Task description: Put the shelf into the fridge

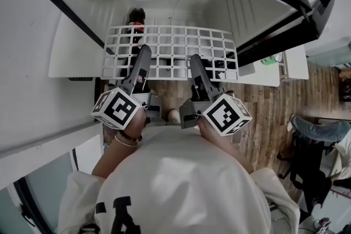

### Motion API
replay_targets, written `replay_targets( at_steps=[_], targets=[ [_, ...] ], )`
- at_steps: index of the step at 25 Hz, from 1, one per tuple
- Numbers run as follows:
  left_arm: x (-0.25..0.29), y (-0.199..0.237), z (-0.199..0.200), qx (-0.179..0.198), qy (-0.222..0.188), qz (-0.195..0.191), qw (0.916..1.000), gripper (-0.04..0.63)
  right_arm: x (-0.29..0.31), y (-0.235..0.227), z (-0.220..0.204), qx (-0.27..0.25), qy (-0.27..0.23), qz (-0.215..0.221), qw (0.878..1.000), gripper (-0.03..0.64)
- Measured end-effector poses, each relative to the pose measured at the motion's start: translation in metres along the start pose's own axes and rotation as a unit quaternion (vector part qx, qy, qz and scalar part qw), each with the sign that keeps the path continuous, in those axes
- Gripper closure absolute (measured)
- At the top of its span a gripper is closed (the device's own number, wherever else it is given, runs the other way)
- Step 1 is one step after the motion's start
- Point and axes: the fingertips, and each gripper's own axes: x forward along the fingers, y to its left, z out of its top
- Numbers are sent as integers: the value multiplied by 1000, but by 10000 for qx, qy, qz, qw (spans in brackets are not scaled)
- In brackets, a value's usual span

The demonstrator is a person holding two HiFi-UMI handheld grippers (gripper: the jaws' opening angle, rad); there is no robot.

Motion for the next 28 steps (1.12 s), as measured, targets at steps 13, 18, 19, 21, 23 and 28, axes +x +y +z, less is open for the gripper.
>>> replay_targets(
  at_steps=[13, 18, 19, 21, 23, 28],
  targets=[
    [10, 4, 1, 110, 22, 41, 9999, 390, 11, 0, 3, 27, 9, 54, 10000, 475],
    [13, 7, 1, 150, 87, 126, 9998, 382, 16, 3, 6, 10, 13, 160, 9999, 476],
    [14, 8, 0, 147, 157, 190, 9996, 379, 16, 3, 6, 28, 16, 156, 9999, 476],
    [15, 11, -1, 153, 293, 336, 9989, 364, 18, 2, 6, 66, 18, 153, 9999, 476],
    [17, 14, -1, 187, 351, 431, 9983, 349, 20, 2, 7, 87, 22, 151, 9998, 476],
    [21, 16, -1, 196, 357, 514, 9978, 341, 24, 0, 8, 100, 42, 106, 9999, 476]
  ],
)
